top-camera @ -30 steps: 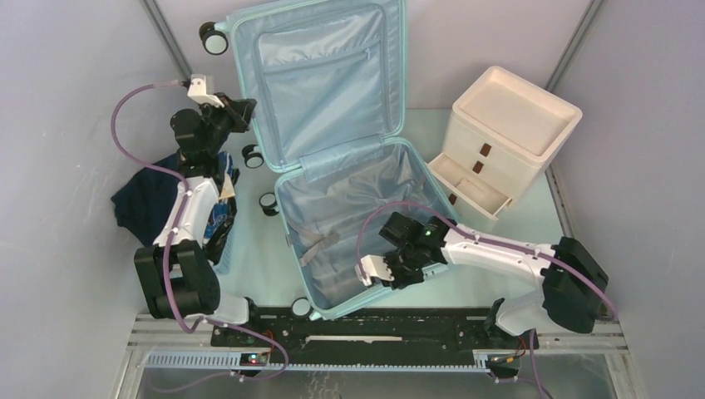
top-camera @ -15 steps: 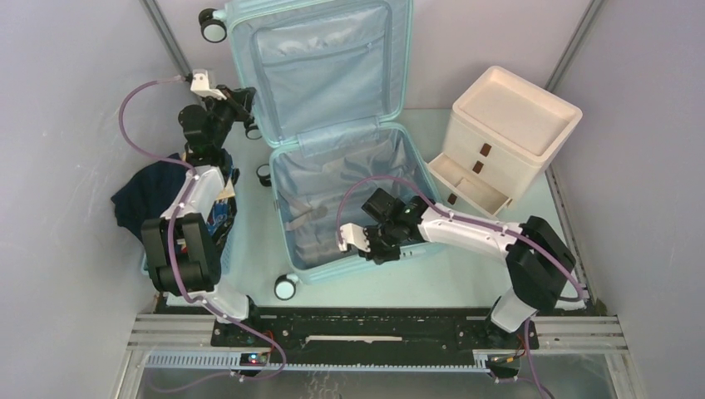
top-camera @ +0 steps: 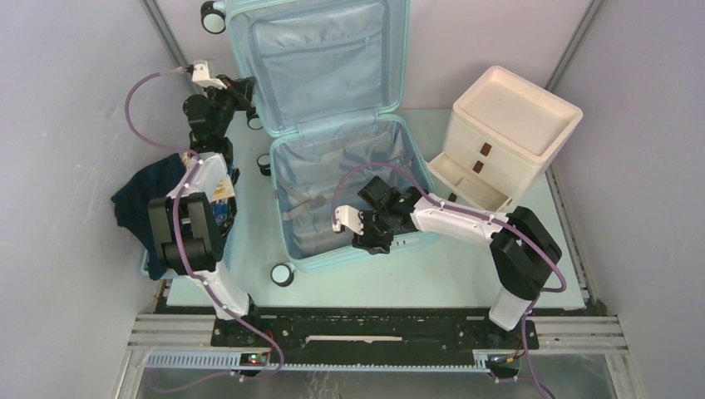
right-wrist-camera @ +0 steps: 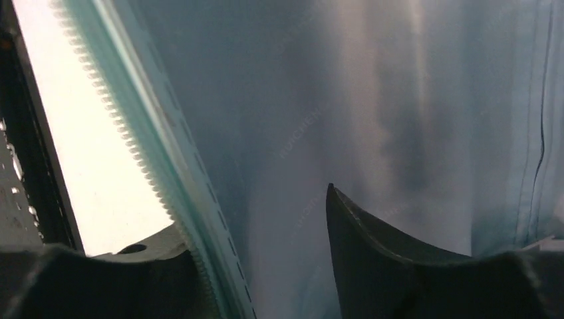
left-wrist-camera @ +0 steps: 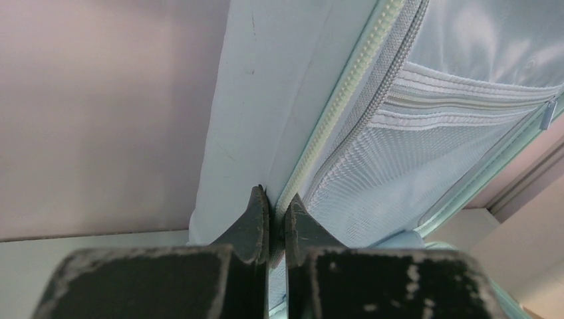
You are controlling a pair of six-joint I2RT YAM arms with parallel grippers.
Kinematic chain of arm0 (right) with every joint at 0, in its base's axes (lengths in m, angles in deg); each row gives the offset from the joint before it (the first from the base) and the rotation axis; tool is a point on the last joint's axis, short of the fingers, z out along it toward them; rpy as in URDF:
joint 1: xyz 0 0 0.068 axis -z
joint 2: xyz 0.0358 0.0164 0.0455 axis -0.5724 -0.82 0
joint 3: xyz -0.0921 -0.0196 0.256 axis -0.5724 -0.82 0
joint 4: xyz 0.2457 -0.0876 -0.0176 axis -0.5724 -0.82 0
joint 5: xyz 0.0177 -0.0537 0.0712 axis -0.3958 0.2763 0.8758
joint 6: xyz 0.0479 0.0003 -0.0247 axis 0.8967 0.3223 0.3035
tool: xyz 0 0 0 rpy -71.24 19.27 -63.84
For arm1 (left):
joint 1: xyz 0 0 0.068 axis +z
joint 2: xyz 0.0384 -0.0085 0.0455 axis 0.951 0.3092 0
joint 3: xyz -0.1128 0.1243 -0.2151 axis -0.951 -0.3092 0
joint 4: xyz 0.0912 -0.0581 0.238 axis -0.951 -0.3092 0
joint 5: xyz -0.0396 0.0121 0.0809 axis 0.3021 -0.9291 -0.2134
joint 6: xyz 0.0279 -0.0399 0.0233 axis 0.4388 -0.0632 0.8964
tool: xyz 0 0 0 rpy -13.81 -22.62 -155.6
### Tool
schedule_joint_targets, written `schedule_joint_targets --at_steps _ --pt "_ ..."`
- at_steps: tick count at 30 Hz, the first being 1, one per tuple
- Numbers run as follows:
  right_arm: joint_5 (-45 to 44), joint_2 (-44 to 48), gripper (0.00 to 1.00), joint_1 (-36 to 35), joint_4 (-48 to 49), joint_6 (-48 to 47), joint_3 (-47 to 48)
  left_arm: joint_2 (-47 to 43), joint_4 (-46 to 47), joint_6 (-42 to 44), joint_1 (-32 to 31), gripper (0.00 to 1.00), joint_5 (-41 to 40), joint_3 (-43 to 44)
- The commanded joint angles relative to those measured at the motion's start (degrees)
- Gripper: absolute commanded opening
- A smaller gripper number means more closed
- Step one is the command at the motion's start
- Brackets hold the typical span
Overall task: Open, take out, and arrange the luggage
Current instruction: Adjust the luggage at the center of the board.
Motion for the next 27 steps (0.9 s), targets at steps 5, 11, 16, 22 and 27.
schedule_joint_targets --at_steps 5,11,16,22,27 --pt "-7.50 5.18 0.96 2.89 6.92 1.30 2.22 3.74 -4.14 -10.36 -2.57 0.00 3.29 6.66" --pt "5.43 14.51 1.00 7.28 -1.99 0.34 2.94 5.97 -5.57 -12.09 -2.64 0.08 3.86 9.29" --pt "23.34 21.84 1.00 14.20 -12.21 -5.16 1.84 7.17 -6.73 -13.51 -2.73 0.23 4.02 11.49" --pt "30.92 30.00 1.00 24.03 -14.71 -7.20 -4.71 4.12 -7.31 -12.83 -2.68 0.50 1.92 9.56" --pt "37.79 35.03 1.00 33.21 -17.98 -8.48 -6.00 -2.68 -8.39 -10.04 -2.60 0.67 -0.74 4.87"
